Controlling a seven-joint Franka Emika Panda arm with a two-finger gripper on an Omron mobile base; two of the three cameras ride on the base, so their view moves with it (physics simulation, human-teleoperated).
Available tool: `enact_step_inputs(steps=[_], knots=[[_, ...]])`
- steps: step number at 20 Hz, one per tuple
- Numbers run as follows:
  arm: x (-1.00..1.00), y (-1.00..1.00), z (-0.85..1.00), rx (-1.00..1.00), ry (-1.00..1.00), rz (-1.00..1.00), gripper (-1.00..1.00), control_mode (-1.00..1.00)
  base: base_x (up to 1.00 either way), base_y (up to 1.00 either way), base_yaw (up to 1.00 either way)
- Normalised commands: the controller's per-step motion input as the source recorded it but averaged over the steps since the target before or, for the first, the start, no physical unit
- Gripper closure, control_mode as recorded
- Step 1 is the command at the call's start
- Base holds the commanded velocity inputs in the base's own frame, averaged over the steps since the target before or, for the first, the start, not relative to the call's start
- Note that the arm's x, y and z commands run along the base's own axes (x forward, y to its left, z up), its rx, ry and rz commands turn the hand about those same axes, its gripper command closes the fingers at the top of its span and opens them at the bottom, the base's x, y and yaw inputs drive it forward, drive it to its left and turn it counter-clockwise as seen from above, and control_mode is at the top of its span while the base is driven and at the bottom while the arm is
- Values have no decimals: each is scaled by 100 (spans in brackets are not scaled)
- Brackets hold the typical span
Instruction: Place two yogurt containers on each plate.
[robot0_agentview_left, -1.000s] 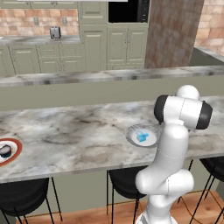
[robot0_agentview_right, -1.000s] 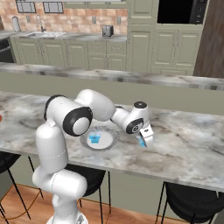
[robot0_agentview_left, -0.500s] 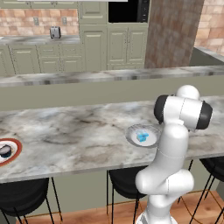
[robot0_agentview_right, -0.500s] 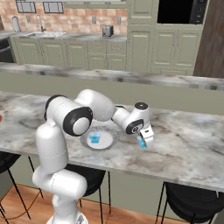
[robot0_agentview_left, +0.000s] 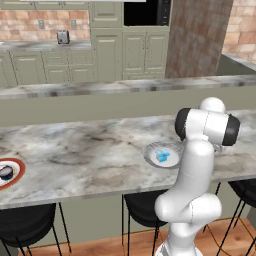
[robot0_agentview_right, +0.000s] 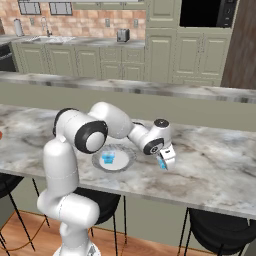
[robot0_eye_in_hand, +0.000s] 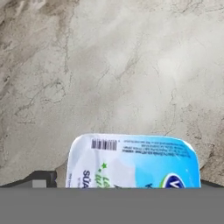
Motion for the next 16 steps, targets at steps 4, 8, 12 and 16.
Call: enact_step_inputs(steps=[4,8,12,16], knots=[[0,0,-9,0,0,0,100,-100,0,0,0],[0,2,6,0,0,0,100,-100,0,0,0],[-12,32,35,0,-1,0,100,-100,0,0,0],[-18,51,47,0,0,0,100,-100,0,0,0]])
